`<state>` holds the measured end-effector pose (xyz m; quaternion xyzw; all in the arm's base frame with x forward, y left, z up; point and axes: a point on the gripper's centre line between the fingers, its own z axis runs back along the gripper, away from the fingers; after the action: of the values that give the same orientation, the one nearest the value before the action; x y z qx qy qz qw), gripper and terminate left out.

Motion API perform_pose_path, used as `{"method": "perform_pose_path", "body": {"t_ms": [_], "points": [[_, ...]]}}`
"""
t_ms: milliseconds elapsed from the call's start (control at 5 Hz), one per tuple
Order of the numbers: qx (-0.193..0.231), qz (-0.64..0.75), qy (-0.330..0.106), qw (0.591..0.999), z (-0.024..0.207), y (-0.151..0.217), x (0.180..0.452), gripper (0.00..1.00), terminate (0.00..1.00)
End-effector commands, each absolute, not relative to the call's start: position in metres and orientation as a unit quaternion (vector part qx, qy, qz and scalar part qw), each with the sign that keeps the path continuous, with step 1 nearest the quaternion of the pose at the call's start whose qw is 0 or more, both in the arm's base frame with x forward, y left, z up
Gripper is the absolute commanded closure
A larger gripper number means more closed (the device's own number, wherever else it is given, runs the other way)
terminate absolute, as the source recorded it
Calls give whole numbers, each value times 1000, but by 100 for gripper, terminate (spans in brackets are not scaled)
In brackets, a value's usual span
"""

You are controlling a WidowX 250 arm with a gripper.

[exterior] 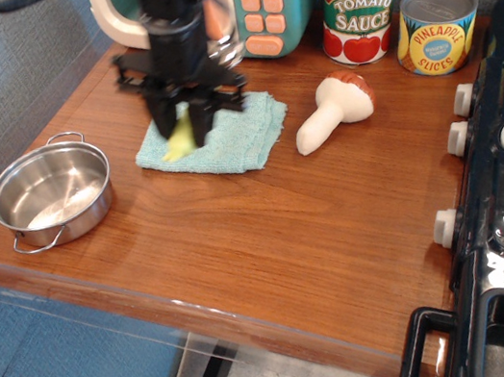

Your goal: Move the spoon to the bottom right corner of the table.

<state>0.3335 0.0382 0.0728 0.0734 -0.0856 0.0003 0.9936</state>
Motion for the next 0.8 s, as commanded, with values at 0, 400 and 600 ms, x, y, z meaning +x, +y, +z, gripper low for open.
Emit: {"method": "perform_pose_path", "body": {"t_ms": [0, 400, 600], "points": [[60, -85, -112, 988, 85, -45, 292, 100, 0], [66, -66, -65, 993, 61, -77, 261, 100, 0], [71, -55, -31, 995, 42, -77, 261, 100, 0]]}}
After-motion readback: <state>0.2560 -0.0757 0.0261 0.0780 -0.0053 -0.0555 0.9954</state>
